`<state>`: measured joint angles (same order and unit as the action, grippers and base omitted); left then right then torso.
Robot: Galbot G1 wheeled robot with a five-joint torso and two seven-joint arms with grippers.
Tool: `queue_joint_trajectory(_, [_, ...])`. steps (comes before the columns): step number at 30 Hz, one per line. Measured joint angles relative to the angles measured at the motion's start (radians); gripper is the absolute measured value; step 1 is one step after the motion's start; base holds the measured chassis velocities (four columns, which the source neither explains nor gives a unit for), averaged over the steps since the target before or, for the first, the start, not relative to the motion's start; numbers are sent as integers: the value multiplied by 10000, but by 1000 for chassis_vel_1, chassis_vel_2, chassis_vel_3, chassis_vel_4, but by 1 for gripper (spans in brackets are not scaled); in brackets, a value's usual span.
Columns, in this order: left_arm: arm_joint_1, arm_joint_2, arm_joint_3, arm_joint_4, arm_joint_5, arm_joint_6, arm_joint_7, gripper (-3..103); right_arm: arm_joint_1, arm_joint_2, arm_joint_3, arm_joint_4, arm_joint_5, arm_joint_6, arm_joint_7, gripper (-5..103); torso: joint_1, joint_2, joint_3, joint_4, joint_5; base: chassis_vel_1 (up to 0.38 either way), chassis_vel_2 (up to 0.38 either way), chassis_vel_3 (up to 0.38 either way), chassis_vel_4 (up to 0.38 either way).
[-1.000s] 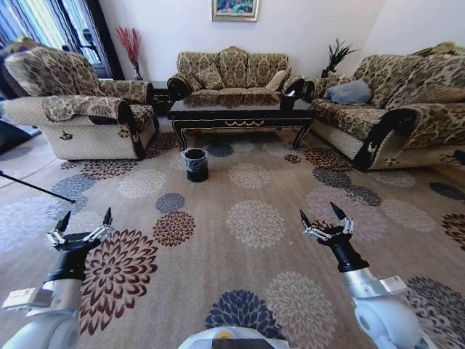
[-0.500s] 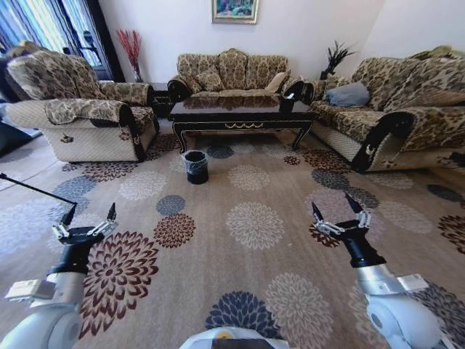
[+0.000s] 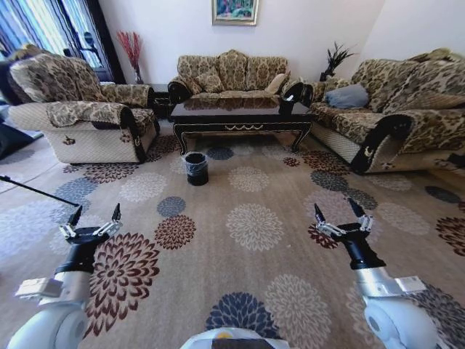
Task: Move to the front of the table and pick up the trash from the floor, then place it into the trash bin.
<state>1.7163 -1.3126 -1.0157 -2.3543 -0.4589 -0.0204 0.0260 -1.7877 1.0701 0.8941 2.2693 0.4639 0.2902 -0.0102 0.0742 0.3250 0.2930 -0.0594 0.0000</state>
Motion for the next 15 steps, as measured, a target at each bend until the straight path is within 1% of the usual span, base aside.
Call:
queue_joint_trajectory(3, [-7, 4, -4, 0, -20, -12, -33, 100, -1, -18, 8, 36, -30, -133, 199, 100, 49, 153, 101, 0, 0, 0, 0, 0, 0])
queue_joint_trajectory(5, [-8, 0, -5, 0, -21, -15, -41, 100, -6, -20, 7, 57, -33, -187, 280, 100, 60, 183, 119, 0, 1, 0, 0, 0, 0])
queue_joint_trajectory(7, [-8, -40, -4, 2, -28, -34, -93, 100, 0, -36, 2, 101, -30, -353, 543, 100, 106, 307, 200, 0, 0, 0, 0, 0, 0])
queue_joint_trajectory(15, [70, -133, -33, -48, -35, -80, -114, 100, 33, -87, 12, 82, -55, -372, 619, 100, 217, 597, 377, 0, 0, 0, 0, 0, 0])
